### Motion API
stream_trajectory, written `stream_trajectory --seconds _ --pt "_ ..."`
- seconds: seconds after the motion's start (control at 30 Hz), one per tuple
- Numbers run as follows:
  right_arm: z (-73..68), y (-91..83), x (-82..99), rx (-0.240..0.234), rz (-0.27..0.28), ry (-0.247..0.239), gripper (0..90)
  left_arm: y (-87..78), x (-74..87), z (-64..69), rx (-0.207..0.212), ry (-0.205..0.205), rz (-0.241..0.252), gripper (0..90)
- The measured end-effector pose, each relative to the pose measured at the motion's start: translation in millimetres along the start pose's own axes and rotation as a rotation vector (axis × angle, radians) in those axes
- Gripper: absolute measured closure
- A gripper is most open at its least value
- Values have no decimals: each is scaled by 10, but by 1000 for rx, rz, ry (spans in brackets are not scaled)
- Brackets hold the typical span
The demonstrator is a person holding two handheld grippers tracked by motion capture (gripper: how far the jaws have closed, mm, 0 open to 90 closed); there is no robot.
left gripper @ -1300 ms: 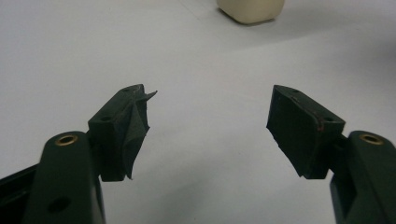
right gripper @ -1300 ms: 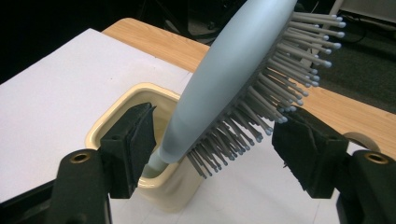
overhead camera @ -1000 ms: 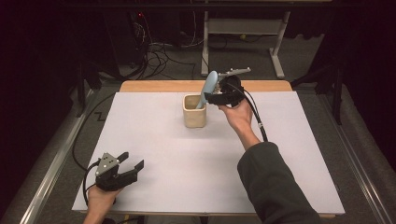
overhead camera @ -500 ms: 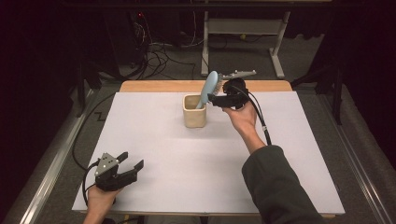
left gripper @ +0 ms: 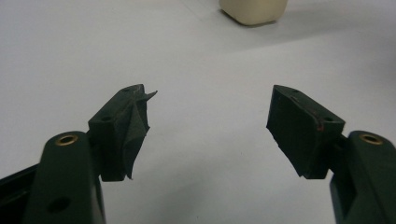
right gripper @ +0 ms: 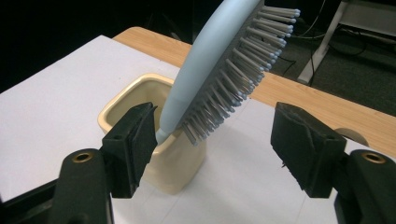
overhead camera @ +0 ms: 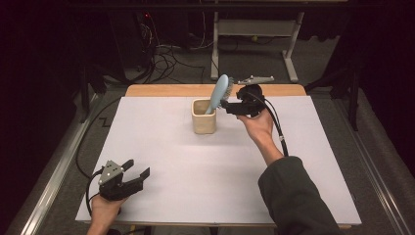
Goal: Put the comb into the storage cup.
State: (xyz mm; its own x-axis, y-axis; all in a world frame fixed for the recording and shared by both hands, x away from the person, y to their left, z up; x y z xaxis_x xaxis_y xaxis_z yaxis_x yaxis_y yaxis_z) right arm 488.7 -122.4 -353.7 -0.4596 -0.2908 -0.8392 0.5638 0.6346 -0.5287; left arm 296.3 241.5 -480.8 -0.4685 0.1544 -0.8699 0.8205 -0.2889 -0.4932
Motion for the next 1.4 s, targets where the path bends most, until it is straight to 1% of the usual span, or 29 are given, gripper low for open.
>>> stream_trajectory --seconds 0.2,0.3,0.67,1.07,1.2,1.3,1.4 --pt "23 -70 52 -1 10 6 321 2 2 -4 -1 -3 -3 298" --pt "46 -102 81 2 7 5 320 3 3 -9 -10 -1 -4 298" --pt "83 -201 143 13 14 4 319 -1 7 -20 -8 -11 -3 298" --pt "95 -296 225 7 17 0 319 2 6 -19 -6 -11 -7 298" --pt "102 -332 254 6 17 7 318 -2 0 -12 -5 -6 -3 298" --pt "109 -375 273 4 34 19 319 -1 2 -14 -2 -7 -5 298" --pt "111 -414 297 5 37 25 319 -5 1 -14 0 -8 -1 298"
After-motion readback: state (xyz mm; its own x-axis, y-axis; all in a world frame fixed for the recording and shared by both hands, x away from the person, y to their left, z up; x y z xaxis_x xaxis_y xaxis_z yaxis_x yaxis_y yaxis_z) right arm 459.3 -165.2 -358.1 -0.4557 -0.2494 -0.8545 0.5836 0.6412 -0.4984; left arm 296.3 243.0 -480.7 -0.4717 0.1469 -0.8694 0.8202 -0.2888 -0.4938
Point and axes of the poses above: each handheld gripper's, and its own axes: y roughly forward along the jaws, x roughly out of its underside, z roughly to its right, the point moved 3 cm from there along y, roughly forward along the jaws, and after that the axes turned 10 degrees about -x, right-handed, at the moved point
